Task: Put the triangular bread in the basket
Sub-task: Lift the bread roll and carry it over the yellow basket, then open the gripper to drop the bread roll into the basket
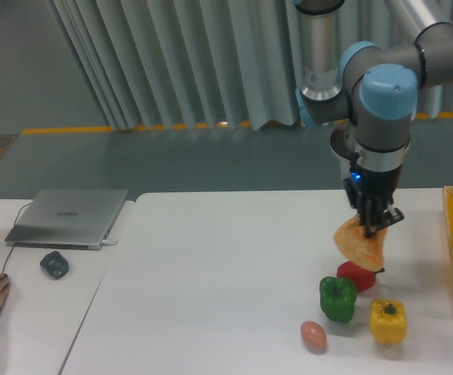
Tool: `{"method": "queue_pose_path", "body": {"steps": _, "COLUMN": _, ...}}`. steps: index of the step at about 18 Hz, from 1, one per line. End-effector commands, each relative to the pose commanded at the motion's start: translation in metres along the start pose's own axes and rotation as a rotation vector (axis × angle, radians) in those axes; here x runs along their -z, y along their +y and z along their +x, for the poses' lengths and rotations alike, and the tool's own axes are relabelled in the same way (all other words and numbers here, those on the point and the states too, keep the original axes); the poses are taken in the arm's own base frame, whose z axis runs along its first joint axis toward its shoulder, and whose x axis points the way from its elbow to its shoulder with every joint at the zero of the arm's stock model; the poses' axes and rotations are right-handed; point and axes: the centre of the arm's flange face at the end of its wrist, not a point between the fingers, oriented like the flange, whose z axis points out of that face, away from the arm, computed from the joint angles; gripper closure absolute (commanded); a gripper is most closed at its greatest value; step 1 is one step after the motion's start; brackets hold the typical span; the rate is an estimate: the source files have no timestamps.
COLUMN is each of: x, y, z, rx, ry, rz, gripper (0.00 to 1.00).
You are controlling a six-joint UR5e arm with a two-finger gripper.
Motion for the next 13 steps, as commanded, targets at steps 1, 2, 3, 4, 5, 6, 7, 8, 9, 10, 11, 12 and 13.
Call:
{"method": "queue_pose_path", "body": {"steps": 1, "x": -0.002, "y": 0.005, "z": 0.001, "rx": -0.067, "ry": 0.000, "rz": -0.029, "gripper": 0.85}}
{"method": "queue_pose_path", "body": {"steps": 2, "x": -0.002, "y": 0.012, "z": 0.004, "rx": -0.121, "ry": -0.002, "rz": -0.073, "gripper": 0.85}}
{"method": "queue_pose_path", "body": {"steps": 3, "x": -0.004, "y": 0.017, "z": 0.004, "rx": -0.155, "ry": 0.000, "rz": -0.114, "gripper": 0.84}}
{"method": "queue_pose_path", "body": {"steps": 4, "x": -0.006, "y": 0.021, "z": 0.005, "rx": -0.169, "ry": 0.003, "rz": -0.139, "gripper": 0.84}}
{"method": "queue_pose_path", "body": {"steps": 5, "x": -0.007, "y": 0.024, "z": 0.004, "rx": -0.168, "ry": 0.005, "rz": -0.144, "gripper": 0.84}}
{"method": "queue_pose_path", "body": {"steps": 6, "x": -0.006, "y": 0.029, "z": 0.002, "rx": -0.160, "ry": 0.005, "rz": -0.142, "gripper": 0.84}}
{"method": "queue_pose_path", "body": {"steps": 7, "x": -0.005, "y": 0.037, "z": 0.001, "rx": -0.162, "ry": 0.005, "rz": -0.139, "gripper": 0.84}}
{"method": "queue_pose_path", "body": {"steps": 8, "x": -0.010, "y": 0.054, "z": -0.004, "rx": -0.207, "ry": 0.019, "rz": -0.139, "gripper": 0.84}}
{"method": "queue_pose_path", "body": {"steps": 9, "x": -0.011, "y": 0.078, "z": -0.012, "rx": -0.253, "ry": 0.028, "rz": -0.136, "gripper": 0.84}}
{"method": "queue_pose_path", "body": {"steps": 10, "x": -0.011, "y": 0.089, "z": -0.015, "rx": -0.281, "ry": 0.031, "rz": -0.133, "gripper": 0.84}}
{"method": "queue_pose_path", "body": {"steps": 11, "x": -0.011, "y": 0.105, "z": -0.020, "rx": -0.305, "ry": 0.034, "rz": -0.131, "gripper": 0.84}}
{"method": "queue_pose_path", "body": {"steps": 12, "x": -0.009, "y": 0.116, "z": -0.023, "rx": -0.318, "ry": 0.033, "rz": -0.128, "gripper": 0.83}}
{"method": "queue_pose_path", "body": {"steps": 13, "x": -0.010, "y": 0.125, "z": -0.026, "rx": -0.339, "ry": 0.036, "rz": -0.128, "gripper": 0.83}}
